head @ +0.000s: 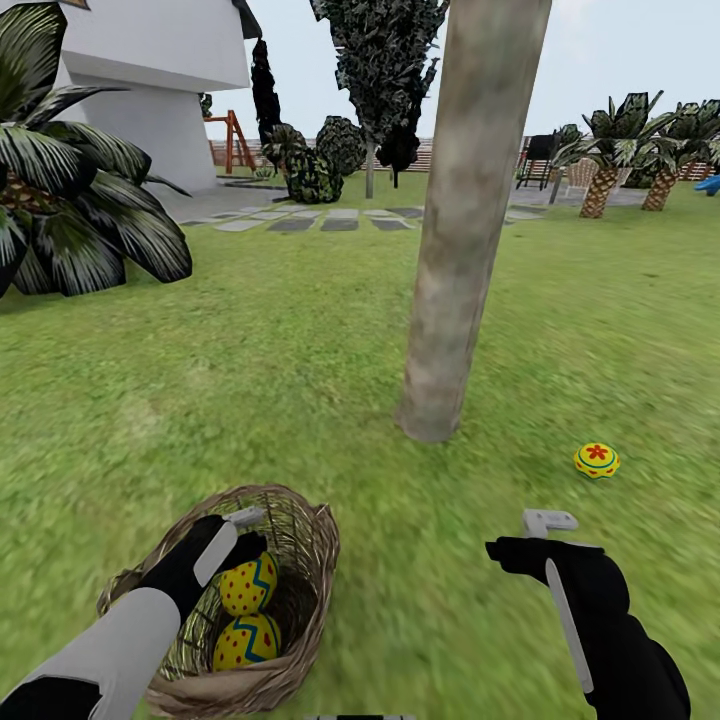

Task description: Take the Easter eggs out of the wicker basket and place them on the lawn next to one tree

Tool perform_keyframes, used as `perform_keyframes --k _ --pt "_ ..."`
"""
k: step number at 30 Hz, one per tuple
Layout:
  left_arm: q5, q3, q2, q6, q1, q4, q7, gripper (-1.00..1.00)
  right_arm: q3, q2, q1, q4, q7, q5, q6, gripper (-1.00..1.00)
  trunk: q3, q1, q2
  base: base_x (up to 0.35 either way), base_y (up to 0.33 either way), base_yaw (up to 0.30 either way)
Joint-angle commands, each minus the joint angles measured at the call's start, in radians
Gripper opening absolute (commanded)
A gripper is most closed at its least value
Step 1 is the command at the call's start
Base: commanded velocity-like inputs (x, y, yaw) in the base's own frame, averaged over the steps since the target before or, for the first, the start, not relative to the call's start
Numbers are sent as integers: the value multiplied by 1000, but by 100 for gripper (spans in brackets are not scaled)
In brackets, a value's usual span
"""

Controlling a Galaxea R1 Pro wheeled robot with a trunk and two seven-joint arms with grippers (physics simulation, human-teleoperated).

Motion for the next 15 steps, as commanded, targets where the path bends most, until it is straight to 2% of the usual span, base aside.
perform_keyframes --k 1,5,13,15 --pt "11 -8 1 0 0 -3 8 100 -1 0 -1 -1 7 10 4 100 -1 0 0 0 0 0" --pt "11 -7 2 -1 0 -5 8 100 -1 -1 -1 -1 7 10 4 100 -1 0 0 0 0 0" --pt "11 -6 2 -2 0 -7 8 100 -1 -2 -1 -1 7 10 4 100 -32 3 -2 0 0 0" --pt "11 -6 2 -2 0 -8 8 100 -1 -2 -1 -1 7 10 4 100 -32 3 -2 0 0 0"
